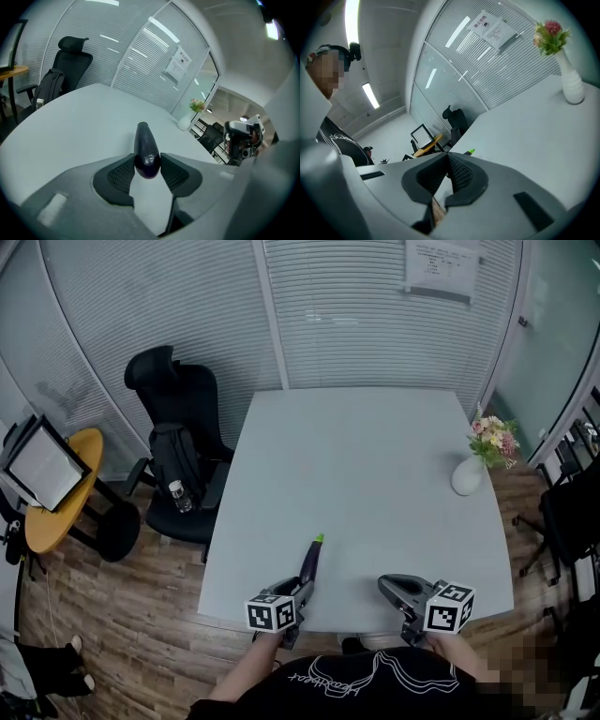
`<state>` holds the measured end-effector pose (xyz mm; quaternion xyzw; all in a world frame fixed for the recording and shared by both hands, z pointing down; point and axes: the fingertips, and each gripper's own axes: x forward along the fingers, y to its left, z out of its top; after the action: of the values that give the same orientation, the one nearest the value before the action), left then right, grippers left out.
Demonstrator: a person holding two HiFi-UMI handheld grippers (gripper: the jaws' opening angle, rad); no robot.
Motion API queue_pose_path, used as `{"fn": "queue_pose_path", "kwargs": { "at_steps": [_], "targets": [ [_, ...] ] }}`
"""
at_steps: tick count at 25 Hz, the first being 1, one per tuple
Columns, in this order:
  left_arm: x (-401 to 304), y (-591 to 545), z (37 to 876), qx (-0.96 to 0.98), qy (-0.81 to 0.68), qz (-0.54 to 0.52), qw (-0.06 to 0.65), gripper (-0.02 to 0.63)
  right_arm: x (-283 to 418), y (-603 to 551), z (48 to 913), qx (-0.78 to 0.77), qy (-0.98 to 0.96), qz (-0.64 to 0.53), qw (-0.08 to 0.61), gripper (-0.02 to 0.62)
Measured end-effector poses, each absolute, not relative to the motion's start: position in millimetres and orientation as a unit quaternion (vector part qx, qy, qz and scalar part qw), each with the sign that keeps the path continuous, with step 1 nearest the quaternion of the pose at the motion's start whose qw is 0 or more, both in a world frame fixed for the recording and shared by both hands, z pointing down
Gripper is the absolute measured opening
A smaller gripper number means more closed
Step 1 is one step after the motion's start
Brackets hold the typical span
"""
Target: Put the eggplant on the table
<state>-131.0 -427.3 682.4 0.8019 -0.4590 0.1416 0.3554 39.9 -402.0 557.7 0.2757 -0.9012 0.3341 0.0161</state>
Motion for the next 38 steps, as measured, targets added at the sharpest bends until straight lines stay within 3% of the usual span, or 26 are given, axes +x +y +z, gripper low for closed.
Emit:
{"fn": "queue_pose_path", "kwargs": {
  "at_steps": [24,33,38],
  "targets": [
    [-125.8,-425.9,732.2,0.784,-0.459,0.178,0.379,0.178,60.8,-401.7,563.6,0.287,-0.889,0.358,0.003,0.009],
    [-129.1,-428.9,728.1,0.783,-0.472,0.173,0.366,0.179,63.2,-396.8,566.4,0.3,-0.893,0.334,0.029,0.009],
    [-134.7,-429.9,713.8,0.786,-0.48,0.161,0.355,0.218,61.6,-392.2,561.7,0.302,-0.894,0.332,0.025,0.009]
  ]
}}
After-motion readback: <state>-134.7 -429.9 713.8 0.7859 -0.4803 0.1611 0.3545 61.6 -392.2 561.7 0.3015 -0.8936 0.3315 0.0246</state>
